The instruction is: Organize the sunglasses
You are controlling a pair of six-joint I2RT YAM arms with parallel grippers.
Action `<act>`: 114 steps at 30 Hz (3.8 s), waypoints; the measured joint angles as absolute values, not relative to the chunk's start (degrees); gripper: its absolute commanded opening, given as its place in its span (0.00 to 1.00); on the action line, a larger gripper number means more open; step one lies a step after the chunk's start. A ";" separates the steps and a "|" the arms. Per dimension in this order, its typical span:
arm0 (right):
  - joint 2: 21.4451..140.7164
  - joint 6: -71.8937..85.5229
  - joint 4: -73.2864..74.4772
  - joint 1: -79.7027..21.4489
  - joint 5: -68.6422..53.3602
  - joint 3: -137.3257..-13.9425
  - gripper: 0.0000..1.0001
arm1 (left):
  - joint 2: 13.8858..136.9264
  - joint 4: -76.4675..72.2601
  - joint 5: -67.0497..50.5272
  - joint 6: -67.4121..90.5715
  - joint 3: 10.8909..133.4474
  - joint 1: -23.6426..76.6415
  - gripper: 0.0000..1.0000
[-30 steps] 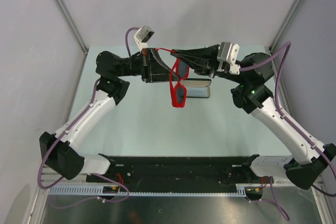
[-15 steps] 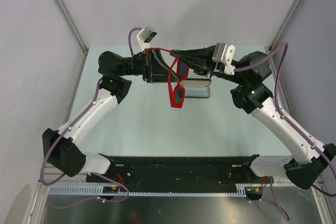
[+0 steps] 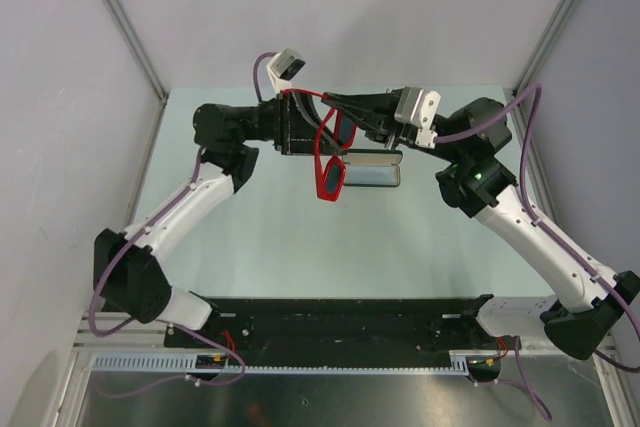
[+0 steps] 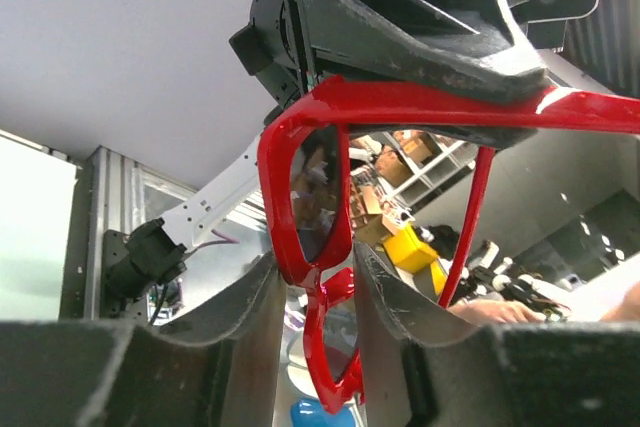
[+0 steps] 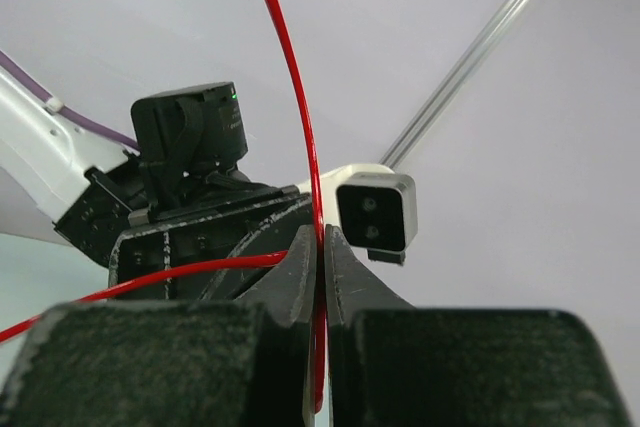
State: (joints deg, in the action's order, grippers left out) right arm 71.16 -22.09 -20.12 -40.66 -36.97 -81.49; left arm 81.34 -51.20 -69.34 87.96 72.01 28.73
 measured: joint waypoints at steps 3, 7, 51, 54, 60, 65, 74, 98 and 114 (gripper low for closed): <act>71.26 -24.10 -19.81 -41.08 -36.40 -81.49 0.00 | 84.25 -59.37 -69.58 96.09 71.99 28.75 0.17; 71.26 -25.74 -19.40 -41.04 -36.47 -81.49 0.00 | 87.61 -67.72 -69.36 105.36 71.85 28.69 0.13; 70.78 -30.35 -19.03 -40.58 -23.22 -81.52 0.92 | 90.80 -72.79 -74.91 107.44 74.24 24.91 0.00; 69.65 -30.87 -17.82 -39.62 -21.98 -81.30 0.98 | 91.53 -72.25 -75.96 106.43 75.75 23.99 0.00; 66.04 -30.50 -13.72 -36.01 -22.35 -80.55 1.00 | 93.67 -71.57 -76.53 105.75 79.81 22.15 0.00; 64.82 -30.68 -9.63 -34.70 -22.20 -80.23 1.00 | 93.86 -71.61 -74.96 105.45 83.07 21.19 0.00; 64.47 -21.37 -9.06 -30.11 -22.24 -79.18 0.05 | 94.21 -70.76 -74.70 102.67 83.99 20.69 0.00; 71.35 0.62 0.67 -33.71 -36.95 -84.27 0.07 | 86.85 -10.68 -59.83 50.50 86.06 20.53 0.01; 76.49 2.20 -0.54 -34.57 -33.41 -82.17 0.11 | 86.26 -6.85 -59.13 47.99 84.09 21.52 0.01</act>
State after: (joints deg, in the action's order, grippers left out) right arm 76.49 2.20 -0.54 -34.57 -33.41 -82.17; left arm 86.26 -6.85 -59.13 47.99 84.09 21.52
